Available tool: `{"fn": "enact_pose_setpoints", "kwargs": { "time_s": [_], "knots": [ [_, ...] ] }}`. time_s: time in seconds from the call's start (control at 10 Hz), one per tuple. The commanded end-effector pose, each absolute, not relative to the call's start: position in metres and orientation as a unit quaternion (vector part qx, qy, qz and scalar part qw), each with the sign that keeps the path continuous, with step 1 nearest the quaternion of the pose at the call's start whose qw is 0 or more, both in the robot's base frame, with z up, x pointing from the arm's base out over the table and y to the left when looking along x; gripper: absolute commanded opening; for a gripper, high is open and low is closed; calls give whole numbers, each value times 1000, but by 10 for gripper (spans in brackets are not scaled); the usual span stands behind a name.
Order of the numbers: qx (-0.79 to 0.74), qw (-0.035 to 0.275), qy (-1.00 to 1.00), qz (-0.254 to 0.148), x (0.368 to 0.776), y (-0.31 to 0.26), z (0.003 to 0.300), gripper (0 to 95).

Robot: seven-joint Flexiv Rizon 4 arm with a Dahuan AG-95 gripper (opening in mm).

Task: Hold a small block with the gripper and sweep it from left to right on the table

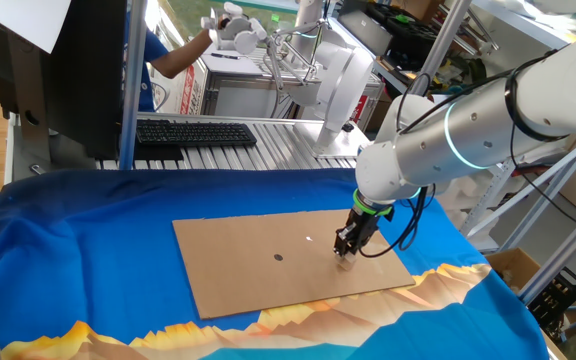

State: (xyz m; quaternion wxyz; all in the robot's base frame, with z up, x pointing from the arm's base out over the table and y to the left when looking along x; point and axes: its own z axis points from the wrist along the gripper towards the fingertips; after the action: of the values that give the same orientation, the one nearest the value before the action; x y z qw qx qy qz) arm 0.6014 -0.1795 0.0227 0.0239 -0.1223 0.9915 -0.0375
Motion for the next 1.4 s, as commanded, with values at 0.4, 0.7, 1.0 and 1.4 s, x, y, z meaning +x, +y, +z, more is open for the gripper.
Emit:
{"fn": "enact_pose_setpoints", "kwargs": {
  "time_s": [0.4, 0.7, 1.0, 1.4],
  "knots": [
    [-122, 24, 992, -37, 600, -180, 21, 380],
    [-122, 25, 992, -37, 600, -180, 21, 190],
    [-122, 24, 992, -38, 600, -180, 20, 190],
    [-122, 24, 991, -39, 600, -180, 20, 190]
  ]
}}
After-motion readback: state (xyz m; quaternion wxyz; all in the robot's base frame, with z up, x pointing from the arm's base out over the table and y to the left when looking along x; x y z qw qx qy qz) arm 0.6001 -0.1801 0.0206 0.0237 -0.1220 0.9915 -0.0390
